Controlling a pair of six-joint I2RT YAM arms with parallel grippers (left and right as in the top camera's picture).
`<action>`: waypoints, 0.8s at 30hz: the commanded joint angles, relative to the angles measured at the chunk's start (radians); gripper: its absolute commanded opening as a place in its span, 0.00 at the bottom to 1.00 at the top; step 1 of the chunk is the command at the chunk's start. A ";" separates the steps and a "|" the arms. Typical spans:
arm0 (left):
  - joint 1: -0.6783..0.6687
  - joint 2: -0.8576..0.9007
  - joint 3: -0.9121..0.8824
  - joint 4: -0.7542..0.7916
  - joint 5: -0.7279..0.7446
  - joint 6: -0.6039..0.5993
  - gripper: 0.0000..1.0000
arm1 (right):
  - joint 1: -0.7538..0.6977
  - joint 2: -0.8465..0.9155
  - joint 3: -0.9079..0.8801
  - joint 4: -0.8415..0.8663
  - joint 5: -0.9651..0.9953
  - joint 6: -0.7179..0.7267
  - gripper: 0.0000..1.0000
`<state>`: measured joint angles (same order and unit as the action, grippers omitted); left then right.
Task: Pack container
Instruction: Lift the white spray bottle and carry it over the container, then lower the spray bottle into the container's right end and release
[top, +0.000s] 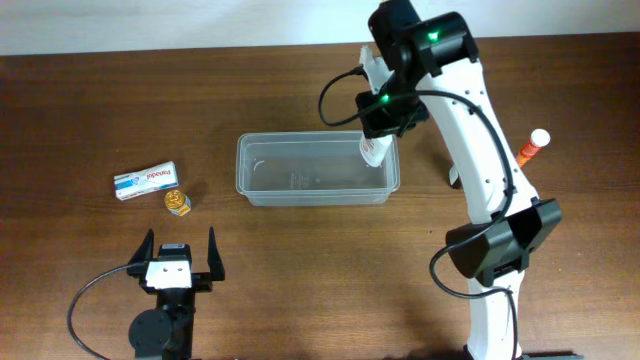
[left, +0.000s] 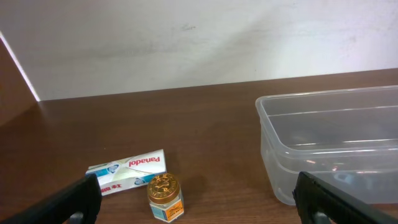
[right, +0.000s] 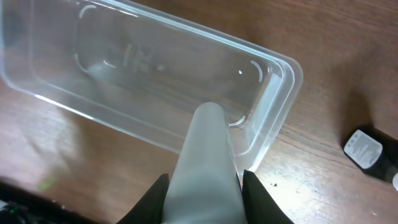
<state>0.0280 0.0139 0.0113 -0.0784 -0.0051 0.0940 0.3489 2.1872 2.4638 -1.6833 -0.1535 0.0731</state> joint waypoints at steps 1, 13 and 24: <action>-0.004 -0.008 -0.003 -0.005 0.001 0.016 0.99 | 0.011 -0.025 -0.013 0.018 0.042 0.041 0.19; -0.004 -0.008 -0.003 -0.005 0.001 0.016 0.99 | 0.033 -0.022 -0.121 0.105 0.135 0.161 0.19; -0.004 -0.008 -0.003 -0.005 0.001 0.016 0.99 | 0.077 -0.022 -0.270 0.227 0.209 0.268 0.19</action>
<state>0.0280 0.0135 0.0113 -0.0784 -0.0048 0.0944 0.4194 2.1872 2.2223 -1.4738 0.0151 0.2874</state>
